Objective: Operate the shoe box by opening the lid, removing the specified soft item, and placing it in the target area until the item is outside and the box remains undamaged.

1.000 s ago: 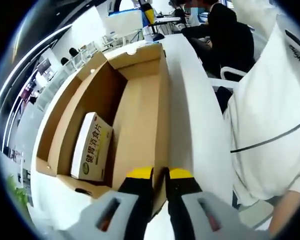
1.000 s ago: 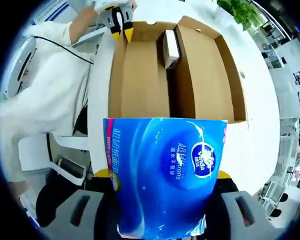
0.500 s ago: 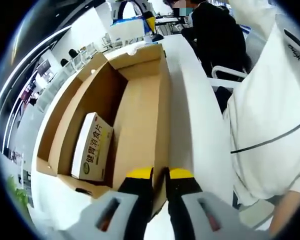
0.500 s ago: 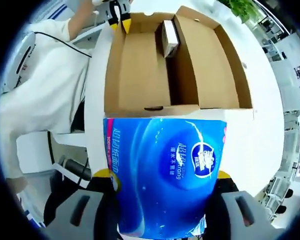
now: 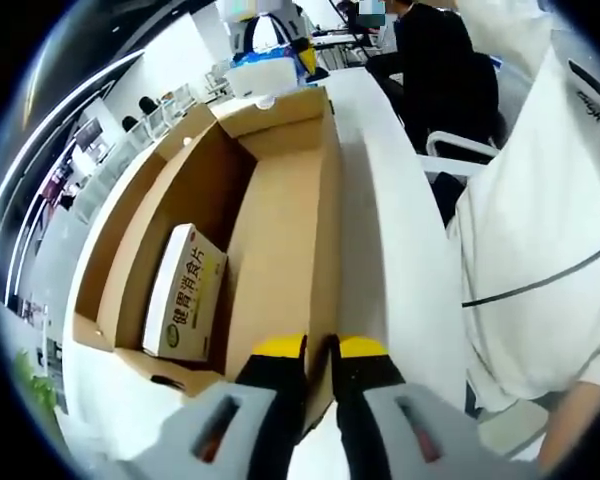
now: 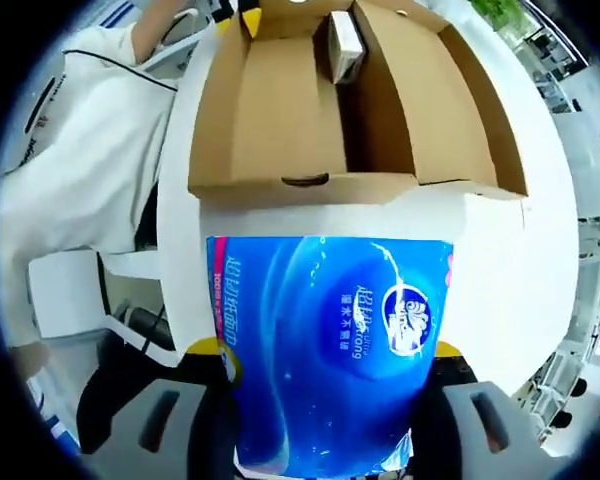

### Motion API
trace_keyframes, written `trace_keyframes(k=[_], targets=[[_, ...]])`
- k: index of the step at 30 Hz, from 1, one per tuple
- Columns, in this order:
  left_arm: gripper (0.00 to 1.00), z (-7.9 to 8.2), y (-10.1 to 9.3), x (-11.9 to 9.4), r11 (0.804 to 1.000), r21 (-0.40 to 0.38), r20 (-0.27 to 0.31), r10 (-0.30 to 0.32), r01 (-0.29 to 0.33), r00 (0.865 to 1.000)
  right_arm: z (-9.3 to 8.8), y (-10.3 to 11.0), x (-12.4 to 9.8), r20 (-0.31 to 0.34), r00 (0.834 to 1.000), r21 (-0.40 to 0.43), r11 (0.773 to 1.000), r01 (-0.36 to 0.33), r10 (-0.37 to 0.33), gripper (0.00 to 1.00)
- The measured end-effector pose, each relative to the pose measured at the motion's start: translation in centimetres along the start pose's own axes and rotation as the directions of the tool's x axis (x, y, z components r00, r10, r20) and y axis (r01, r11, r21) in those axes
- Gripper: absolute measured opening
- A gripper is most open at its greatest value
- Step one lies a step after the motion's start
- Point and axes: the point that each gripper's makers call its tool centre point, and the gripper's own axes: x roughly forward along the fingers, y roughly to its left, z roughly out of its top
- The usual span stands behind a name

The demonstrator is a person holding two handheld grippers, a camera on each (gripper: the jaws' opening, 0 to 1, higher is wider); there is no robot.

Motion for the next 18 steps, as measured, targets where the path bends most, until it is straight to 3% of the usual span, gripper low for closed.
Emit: trace_keyframes(k=[18], targets=[[0.10, -0.10, 0.10, 0.00, 1.000, 0.006, -0.001, 0.006, -0.006, 1.000, -0.13, 0.52, 1.09, -0.017, 1.000, -0.040, 0.999, -0.013, 0.013, 0.70]])
